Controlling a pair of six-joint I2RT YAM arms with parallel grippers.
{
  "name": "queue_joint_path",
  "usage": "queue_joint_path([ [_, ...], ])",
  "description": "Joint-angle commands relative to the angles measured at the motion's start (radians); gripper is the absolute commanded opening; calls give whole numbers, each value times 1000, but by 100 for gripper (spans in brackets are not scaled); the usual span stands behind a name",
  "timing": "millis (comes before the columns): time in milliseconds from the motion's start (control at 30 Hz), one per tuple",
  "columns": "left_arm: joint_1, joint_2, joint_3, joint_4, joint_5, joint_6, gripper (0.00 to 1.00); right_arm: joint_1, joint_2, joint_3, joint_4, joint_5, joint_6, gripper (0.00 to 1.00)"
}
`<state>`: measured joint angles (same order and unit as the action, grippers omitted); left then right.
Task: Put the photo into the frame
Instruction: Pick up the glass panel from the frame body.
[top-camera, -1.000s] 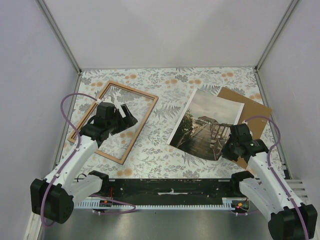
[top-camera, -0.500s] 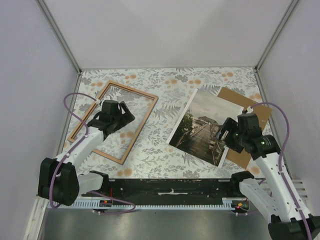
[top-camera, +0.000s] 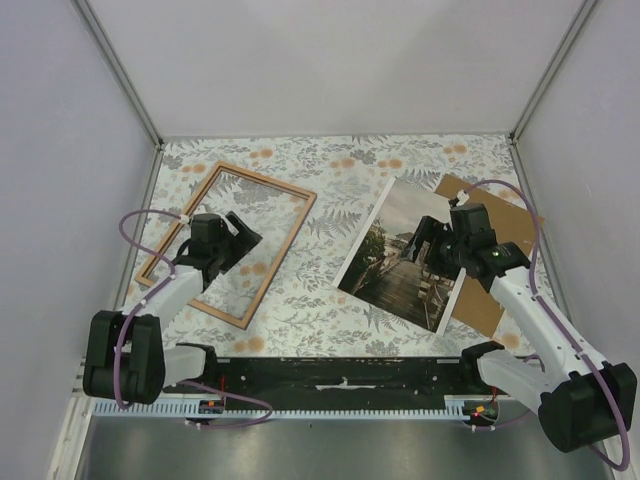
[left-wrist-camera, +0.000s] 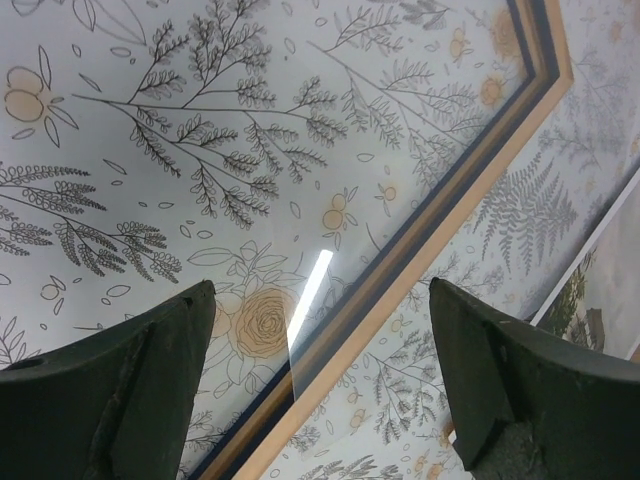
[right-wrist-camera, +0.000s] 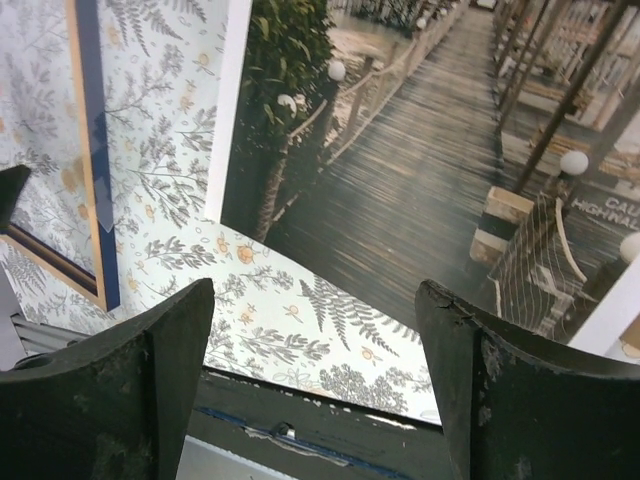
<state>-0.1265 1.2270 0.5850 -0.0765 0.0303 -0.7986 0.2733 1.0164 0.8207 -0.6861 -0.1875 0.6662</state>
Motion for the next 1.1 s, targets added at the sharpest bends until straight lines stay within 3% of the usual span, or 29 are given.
queue_joint_path([
  [0,14,23,-65,201,75,-76,93,4,4,49,100,-32,-48,89],
  [367,33,132,-177,441,146,-136,91,6,-4,-8,197,-76,-34,89],
  [700,47,222,-269,688,200,-212,79,18,-15,-32,252,-84,-13,90],
  [900,50,276,-286,796,227,-255,65,40,-4,-38,286,-86,-4,90],
  [1067,53,272,-268,814,244,-269,39,58,14,-35,307,-79,1,90],
])
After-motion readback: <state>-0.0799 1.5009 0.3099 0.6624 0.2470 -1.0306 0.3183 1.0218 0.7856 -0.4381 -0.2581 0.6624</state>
